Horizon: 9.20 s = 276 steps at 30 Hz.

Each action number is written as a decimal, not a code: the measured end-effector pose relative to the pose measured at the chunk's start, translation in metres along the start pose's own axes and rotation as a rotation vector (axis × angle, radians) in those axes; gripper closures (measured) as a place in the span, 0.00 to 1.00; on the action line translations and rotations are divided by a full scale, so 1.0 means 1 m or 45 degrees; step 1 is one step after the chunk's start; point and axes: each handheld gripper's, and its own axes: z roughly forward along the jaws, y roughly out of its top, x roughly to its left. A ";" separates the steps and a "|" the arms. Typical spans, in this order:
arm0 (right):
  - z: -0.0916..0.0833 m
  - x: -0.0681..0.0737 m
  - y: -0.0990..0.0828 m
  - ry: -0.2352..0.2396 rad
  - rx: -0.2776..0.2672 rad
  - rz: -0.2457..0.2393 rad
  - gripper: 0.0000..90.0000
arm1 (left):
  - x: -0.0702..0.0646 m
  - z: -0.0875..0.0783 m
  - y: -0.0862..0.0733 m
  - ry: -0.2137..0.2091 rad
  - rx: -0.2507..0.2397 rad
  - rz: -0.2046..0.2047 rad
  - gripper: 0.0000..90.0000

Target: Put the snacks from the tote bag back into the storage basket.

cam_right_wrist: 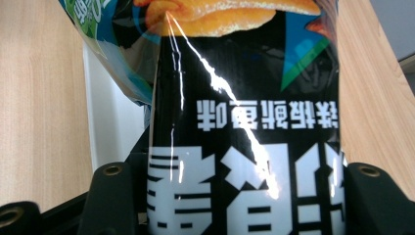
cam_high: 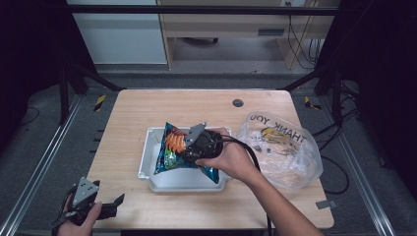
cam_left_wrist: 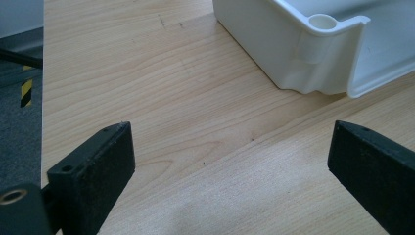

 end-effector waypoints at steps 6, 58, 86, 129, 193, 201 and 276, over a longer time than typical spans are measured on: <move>0.010 -0.003 -0.005 0.014 0.010 0.015 0.46 | 0.000 0.000 0.000 0.001 -0.002 0.001 0.03; 0.062 -0.009 -0.023 0.097 0.103 0.029 0.46 | -0.001 -0.001 0.002 0.004 0.001 0.022 0.03; 0.064 -0.003 -0.023 0.064 0.131 0.013 0.44 | -0.003 0.000 0.001 0.004 0.004 0.025 0.04; 0.029 0.001 -0.018 -0.080 0.007 0.107 0.15 | -0.002 0.000 0.001 0.002 0.006 0.024 0.04; -0.053 -0.001 -0.045 -0.246 -0.185 0.408 0.09 | -0.002 0.001 0.000 -0.002 0.032 0.029 0.03; -0.060 0.000 -0.049 -0.257 -0.197 0.446 0.09 | -0.002 0.002 0.000 -0.002 0.035 0.031 0.03; -0.101 0.036 -0.145 -0.543 -0.244 0.646 0.08 | -0.002 0.002 -0.001 0.011 0.038 0.021 0.03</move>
